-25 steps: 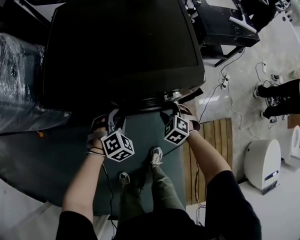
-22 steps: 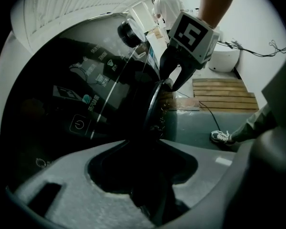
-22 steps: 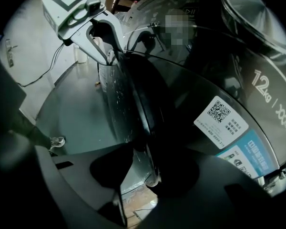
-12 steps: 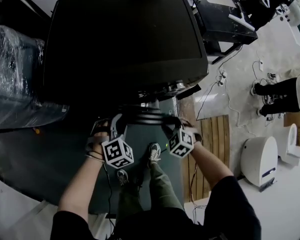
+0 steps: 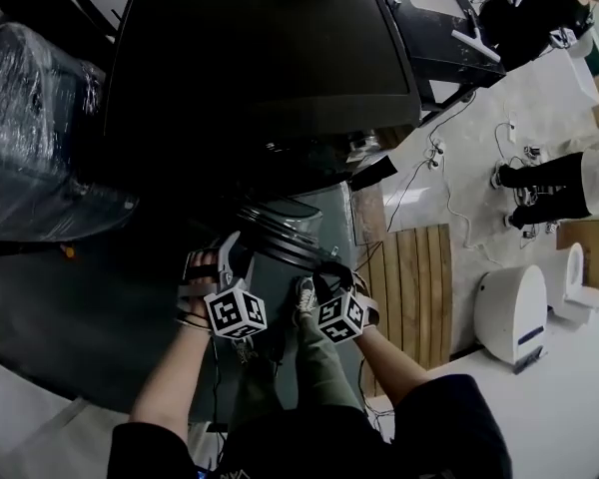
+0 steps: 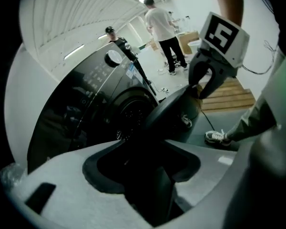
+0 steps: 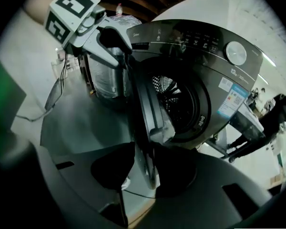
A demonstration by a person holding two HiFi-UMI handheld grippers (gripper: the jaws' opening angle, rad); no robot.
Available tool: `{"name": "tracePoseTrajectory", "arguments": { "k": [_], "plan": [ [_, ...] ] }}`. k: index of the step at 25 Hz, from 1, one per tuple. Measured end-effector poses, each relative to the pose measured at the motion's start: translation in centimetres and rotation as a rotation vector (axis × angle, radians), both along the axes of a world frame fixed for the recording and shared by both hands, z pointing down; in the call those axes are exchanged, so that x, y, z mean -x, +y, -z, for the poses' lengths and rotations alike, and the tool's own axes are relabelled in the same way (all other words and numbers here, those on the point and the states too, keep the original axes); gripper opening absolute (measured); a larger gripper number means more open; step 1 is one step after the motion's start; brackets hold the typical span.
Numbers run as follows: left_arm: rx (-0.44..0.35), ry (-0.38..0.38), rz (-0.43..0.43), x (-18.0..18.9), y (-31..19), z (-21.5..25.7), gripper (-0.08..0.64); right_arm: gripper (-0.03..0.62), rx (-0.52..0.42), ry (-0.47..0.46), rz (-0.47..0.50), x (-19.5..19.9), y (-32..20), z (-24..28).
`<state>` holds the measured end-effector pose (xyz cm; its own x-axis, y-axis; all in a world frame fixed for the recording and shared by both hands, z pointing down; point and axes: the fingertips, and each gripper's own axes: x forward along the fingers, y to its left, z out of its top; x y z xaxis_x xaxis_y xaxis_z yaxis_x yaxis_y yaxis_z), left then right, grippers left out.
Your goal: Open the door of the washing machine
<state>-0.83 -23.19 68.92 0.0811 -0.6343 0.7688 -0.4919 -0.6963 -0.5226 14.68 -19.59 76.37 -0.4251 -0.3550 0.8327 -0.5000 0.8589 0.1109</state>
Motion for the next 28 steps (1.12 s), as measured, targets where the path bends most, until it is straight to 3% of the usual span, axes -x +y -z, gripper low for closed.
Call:
{"name": "tracePoseTrajectory", "arguments": {
  "k": [5, 11, 16, 18, 24, 28],
  "plan": [
    [-0.023, 0.136, 0.121, 0.8, 2.8, 1.2, 0.219, 0.155, 0.051, -0.061, -0.098, 1.4, 4.3, 2.1],
    [0.004, 0.332, 0.265, 2.4, 8.4, 2.0, 0.219, 0.161, 0.041, -0.135, -0.187, 2.9, 9.1, 6.5],
    [0.127, 0.609, 0.415, 3.1, 13.0, 2.3, 0.219, 0.161, 0.034, -0.183, -0.254, 4.0, 12.8, 9.6],
    [0.175, 0.677, 0.440, 3.1, 14.7, 2.4, 0.219, 0.158, 0.026, -0.196, -0.261, 4.5, 13.9, 10.7],
    [0.238, 0.715, 0.508, 5.4, 18.8, 1.2, 0.219, 0.155, -0.003, -0.236, -0.288, 5.6, 16.8, 13.4],
    [0.191, 0.713, 0.574, 9.1, 20.5, 0.7, 0.219, 0.155, -0.033, -0.251, -0.284, 6.8, 18.2, 15.3]
  ]
}}
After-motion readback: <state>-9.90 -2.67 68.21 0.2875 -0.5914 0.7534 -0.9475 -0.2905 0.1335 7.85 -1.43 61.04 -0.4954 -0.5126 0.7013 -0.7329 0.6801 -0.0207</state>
